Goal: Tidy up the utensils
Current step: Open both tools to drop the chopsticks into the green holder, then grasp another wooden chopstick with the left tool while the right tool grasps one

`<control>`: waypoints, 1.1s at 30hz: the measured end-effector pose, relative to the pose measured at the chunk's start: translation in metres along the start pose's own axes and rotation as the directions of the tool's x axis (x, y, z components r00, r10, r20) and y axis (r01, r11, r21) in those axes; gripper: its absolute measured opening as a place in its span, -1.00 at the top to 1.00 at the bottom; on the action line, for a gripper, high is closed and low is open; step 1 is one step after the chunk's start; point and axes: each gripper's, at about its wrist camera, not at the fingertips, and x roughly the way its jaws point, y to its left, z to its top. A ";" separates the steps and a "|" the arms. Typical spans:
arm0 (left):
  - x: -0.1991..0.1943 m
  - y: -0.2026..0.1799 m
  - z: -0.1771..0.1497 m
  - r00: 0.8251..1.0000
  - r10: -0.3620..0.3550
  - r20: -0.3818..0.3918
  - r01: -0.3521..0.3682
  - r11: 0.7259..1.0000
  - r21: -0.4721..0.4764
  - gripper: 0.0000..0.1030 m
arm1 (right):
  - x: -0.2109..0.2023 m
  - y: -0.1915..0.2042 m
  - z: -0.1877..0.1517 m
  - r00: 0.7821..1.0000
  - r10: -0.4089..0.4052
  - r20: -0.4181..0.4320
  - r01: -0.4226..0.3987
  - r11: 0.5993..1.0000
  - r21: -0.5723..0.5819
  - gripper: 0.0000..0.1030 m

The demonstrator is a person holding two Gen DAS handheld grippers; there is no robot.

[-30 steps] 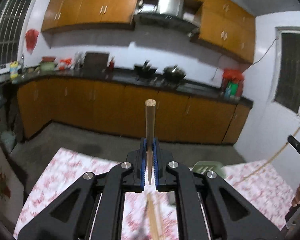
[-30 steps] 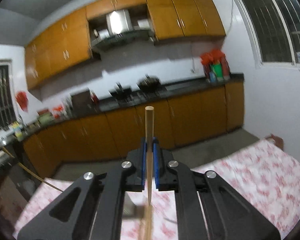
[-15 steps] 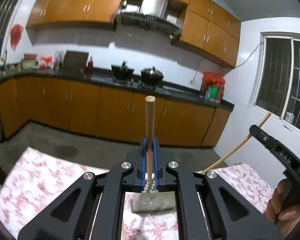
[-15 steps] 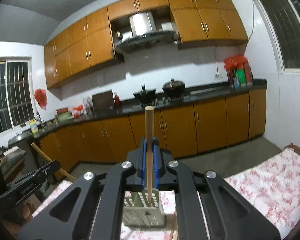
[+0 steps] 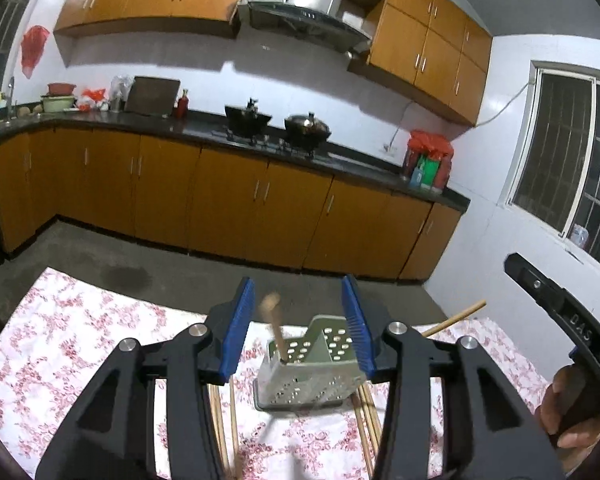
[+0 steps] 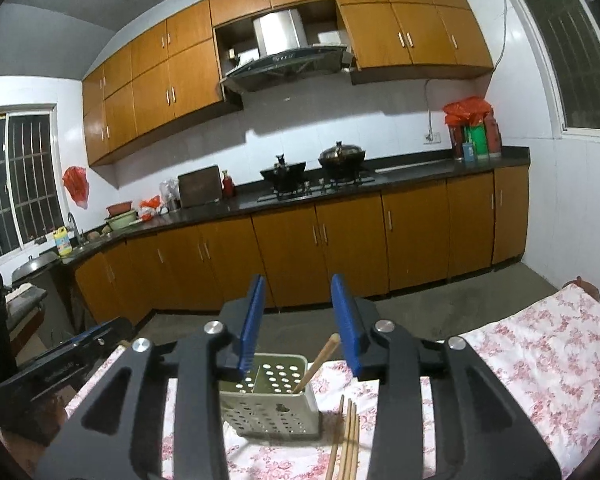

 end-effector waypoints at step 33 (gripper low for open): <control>0.021 0.078 -0.176 0.879 0.262 -0.398 -0.257 0.964 0.066 0.06 | 0.031 -0.046 -0.220 0.782 -0.037 -0.623 0.060 0.998 0.017 0.77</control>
